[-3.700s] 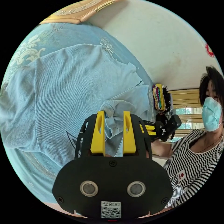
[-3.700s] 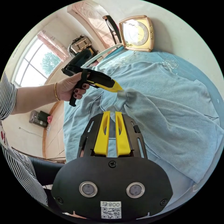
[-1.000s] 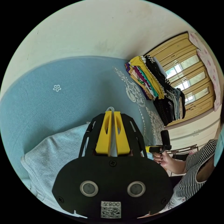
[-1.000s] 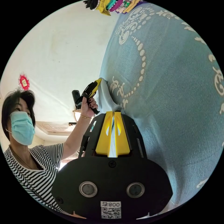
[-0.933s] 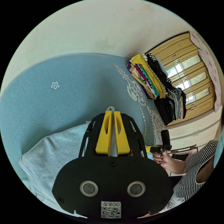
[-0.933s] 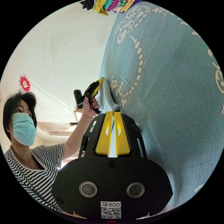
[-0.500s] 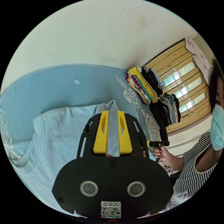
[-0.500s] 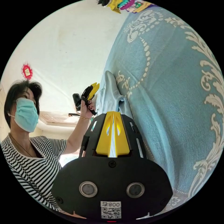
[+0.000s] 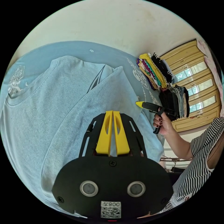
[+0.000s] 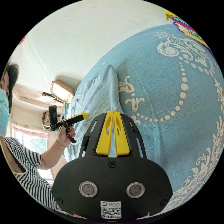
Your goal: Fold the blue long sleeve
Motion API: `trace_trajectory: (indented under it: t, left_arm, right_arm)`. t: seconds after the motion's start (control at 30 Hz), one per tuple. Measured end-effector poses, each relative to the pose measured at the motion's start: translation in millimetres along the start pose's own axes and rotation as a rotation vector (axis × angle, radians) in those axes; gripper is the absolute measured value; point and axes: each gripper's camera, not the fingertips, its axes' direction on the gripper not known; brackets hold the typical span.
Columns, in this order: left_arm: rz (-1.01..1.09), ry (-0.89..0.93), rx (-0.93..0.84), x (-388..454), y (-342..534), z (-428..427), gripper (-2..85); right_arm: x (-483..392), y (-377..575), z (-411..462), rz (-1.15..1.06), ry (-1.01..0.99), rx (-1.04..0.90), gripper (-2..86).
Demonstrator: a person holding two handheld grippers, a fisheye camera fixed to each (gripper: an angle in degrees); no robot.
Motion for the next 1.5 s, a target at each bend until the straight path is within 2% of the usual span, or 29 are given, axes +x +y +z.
trace_trajectory:
  t: [0.1, 0.33, 0.4, 0.53, 0.7, 0.77, 0.87, 0.97, 1.03, 1.23, 1.43, 1.5]
  left_arm:
    - [-0.037, -0.069, 0.036, 3, 24, -43, 0.3]
    - [-0.269, -0.247, 0.062, -19, 105, -128, 0.2]
    - [-0.332, -0.259, 0.060, -29, 120, -140, 0.2]
    - [-0.431, -0.143, 0.148, -44, 144, -173, 0.2]
    - [-0.423, -0.238, 0.205, -23, 169, -233, 0.3]
    - [-0.479, -0.263, 0.166, -33, 185, -247, 0.3]
    - [-0.515, -0.170, 0.238, -41, 201, -276, 0.6]
    - [-0.585, -0.209, 0.336, -40, 231, -322, 1.2]
    - [-0.667, -0.222, 0.418, -45, 261, -354, 2.0]
    - [-0.992, -0.285, 0.711, -95, 390, -474, 6.6]
    - [-1.240, -0.309, 0.885, -155, 471, -556, 9.2]
    - [-1.280, -0.294, 0.876, -172, 476, -568, 9.3]
  right_arm:
    - [-28, -10, 16, -0.121, 0.074, -0.007, 0.0]
    - [-58, -89, 84, -0.310, 0.245, -0.010, 0.0]
    - [-55, -103, 112, -0.314, 0.306, -0.070, 0.0]
    - [-51, -104, 141, -0.336, 0.318, -0.112, 0.1]
    - [-76, -82, 157, -0.410, 0.392, -0.117, 0.1]
    - [-94, -67, 170, -0.461, 0.400, -0.128, 0.1]
    - [-127, -40, 198, -0.521, 0.310, -0.155, 0.1]
    - [-173, -5, 240, -0.598, 0.032, -0.251, 0.1]
    - [-221, 32, 289, -0.720, -0.124, -0.411, 0.1]
    - [-288, 105, 397, -0.979, -0.057, -0.691, 0.1]
    - [-284, 118, 426, -1.019, -0.019, -0.718, 0.1]
    - [-279, 116, 430, -1.003, -0.035, -0.722, 0.1]
